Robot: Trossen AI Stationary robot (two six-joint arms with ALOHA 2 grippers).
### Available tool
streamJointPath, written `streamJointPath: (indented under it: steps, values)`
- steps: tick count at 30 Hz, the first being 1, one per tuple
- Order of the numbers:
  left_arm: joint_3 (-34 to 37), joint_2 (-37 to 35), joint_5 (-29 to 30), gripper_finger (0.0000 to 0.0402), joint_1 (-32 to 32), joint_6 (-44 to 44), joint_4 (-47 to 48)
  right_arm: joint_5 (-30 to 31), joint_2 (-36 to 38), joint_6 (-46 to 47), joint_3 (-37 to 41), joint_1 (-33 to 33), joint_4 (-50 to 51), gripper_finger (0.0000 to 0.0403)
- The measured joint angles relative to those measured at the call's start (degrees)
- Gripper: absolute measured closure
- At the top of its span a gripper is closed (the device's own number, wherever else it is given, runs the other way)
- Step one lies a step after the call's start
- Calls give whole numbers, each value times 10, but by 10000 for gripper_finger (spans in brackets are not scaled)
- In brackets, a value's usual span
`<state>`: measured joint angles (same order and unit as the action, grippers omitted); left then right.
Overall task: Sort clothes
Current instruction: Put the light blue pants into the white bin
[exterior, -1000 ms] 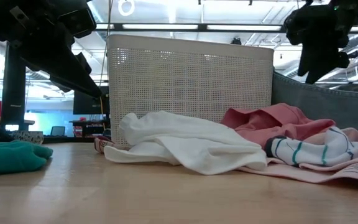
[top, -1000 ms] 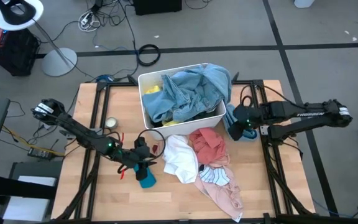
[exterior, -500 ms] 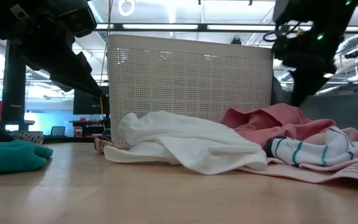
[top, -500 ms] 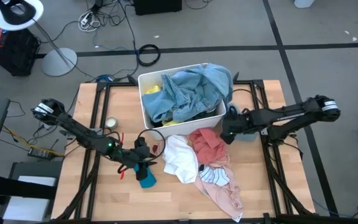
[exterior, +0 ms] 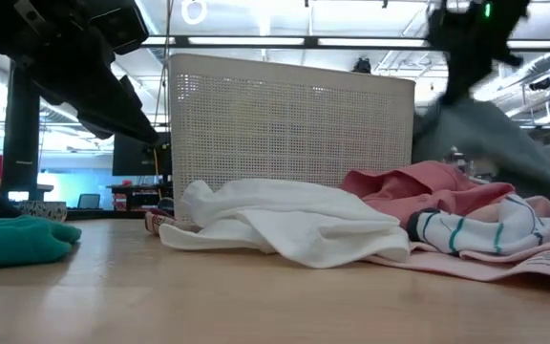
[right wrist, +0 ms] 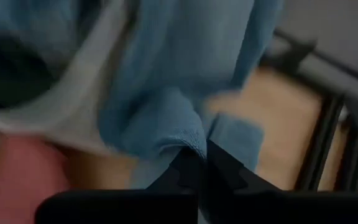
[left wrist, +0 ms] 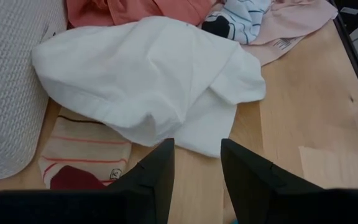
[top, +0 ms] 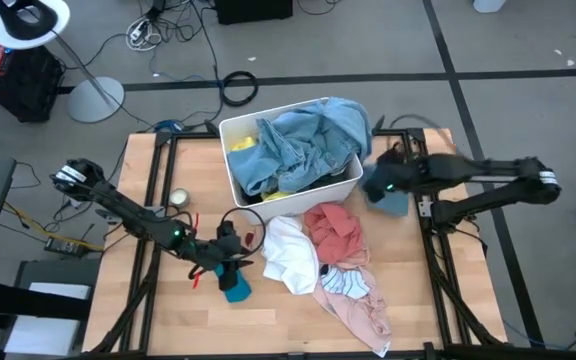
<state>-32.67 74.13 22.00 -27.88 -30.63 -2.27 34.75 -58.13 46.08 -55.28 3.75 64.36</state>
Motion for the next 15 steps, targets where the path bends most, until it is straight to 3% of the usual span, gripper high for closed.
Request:
streamJointPath:
  steps: [4, 8, 12, 15]
  values:
    - [0, 0, 0, 266, 0, 1, -1, 47, 28, -30, -115, 0, 27, 399]
    - [0, 0, 0, 266, 0, 2, -4, 74, 5, -121, -238, 0, -4, 400]
    - [0, 0, 0, 266, 0, 5, -10, 77, -50, -245, -348, 1, -98, 401]
    - [0, 0, 0, 266, 0, 5, -10, 42, -109, -333, -428, 1, -193, 401]
